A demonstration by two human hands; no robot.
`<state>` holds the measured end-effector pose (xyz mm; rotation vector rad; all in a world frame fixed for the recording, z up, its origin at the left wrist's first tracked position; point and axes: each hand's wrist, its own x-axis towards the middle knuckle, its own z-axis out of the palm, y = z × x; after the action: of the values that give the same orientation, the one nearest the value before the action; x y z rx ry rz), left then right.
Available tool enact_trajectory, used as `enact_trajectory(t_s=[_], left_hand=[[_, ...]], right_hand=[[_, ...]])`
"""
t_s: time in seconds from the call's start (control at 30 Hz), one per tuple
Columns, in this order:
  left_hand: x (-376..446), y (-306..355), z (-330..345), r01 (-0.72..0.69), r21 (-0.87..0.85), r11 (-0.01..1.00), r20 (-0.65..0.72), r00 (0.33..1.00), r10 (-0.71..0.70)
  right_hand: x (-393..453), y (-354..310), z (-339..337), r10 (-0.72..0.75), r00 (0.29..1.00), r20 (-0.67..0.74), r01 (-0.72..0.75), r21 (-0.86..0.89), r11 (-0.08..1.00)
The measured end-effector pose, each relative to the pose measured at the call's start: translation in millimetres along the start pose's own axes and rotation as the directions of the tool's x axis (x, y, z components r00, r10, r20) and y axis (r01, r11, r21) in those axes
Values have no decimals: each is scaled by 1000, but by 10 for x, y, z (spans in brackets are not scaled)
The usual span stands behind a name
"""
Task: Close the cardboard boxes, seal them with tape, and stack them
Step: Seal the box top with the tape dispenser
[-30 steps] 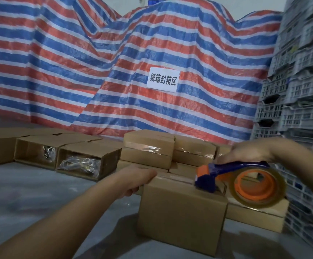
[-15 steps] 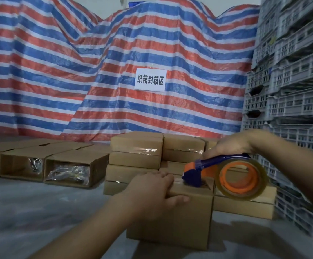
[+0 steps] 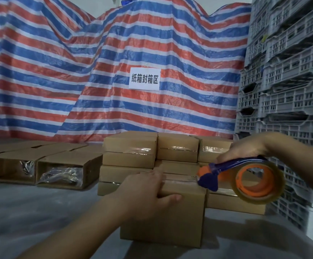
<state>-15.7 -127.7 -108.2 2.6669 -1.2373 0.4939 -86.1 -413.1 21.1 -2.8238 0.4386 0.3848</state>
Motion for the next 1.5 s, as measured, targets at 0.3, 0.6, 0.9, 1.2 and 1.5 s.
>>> enact_trajectory(t_s=[0.3, 0.6, 0.9, 1.2, 1.5], left_hand=[[278, 553, 24, -124, 31, 992, 92, 988, 120], [297, 455, 170, -143, 30, 989, 1, 990, 143], [280, 482, 116, -177, 6, 984, 43, 983, 177], [269, 486, 102, -186, 41, 982, 27, 982, 185], [252, 496, 67, -178, 64, 982, 54, 983, 174]], right_hand=[[67, 170, 61, -37, 998, 45, 31, 126, 992], [-182, 210, -279, -131, 984, 119, 111, 163, 980], [-45, 331, 180, -36, 999, -34, 34, -47, 998], [-302, 673, 227, -163, 985, -61, 172, 206, 963], [-182, 99, 852, -99, 942, -321, -158, -685, 711]])
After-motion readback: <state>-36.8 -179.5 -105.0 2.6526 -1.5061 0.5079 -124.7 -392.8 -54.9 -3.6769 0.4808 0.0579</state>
